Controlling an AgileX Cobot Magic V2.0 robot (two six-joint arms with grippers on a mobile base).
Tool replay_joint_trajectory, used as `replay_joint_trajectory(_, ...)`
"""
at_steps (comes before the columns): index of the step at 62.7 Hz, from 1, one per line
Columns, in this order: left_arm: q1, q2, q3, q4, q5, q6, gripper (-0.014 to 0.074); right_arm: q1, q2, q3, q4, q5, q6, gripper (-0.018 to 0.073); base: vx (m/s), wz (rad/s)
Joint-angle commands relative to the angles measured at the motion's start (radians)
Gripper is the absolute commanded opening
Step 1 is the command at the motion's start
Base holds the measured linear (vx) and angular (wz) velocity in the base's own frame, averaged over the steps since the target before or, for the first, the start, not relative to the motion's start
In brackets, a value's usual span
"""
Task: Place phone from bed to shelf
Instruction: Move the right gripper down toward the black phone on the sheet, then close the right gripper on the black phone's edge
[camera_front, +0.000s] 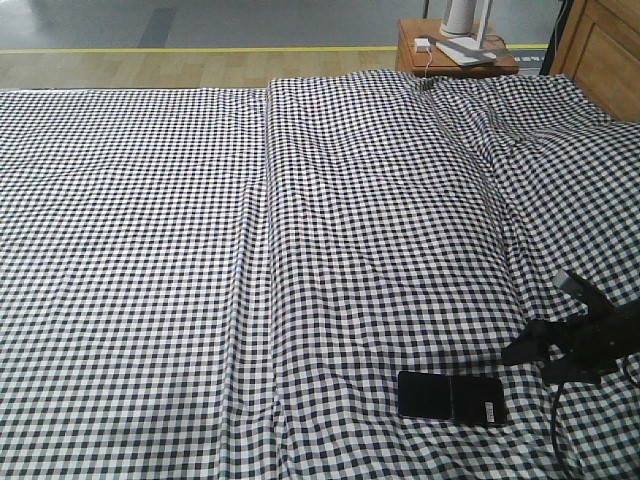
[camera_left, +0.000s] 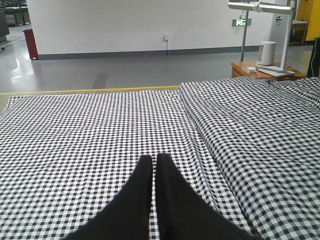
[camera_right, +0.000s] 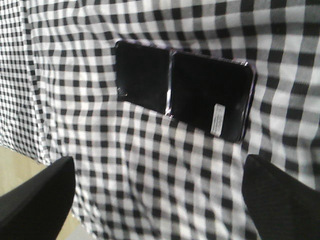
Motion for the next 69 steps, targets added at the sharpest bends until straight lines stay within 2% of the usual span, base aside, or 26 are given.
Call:
replay_joint_trajectory(1,-0.004,-0.013,-0.021,-0.009,-0.072,-0.006,0.0001,-0.006,0.003,-0.069,0.028,0.064,-0.019,0.0624,0.00,0.00)
replay_joint_trajectory(40,-0.004,-0.013,-0.021,-0.009,-0.072,-0.006,0.0001,-0.003,0.255,-0.252,0.122,0.112,-0.114,0.0598,0.00,0.00)
replay_joint_trajectory(69,-0.004,-0.013,-0.021,-0.009,-0.072,-0.006,0.0001,-0.003,0.362,-0.289,0.147,0.129,-0.175,0.0594,0.00,0.00)
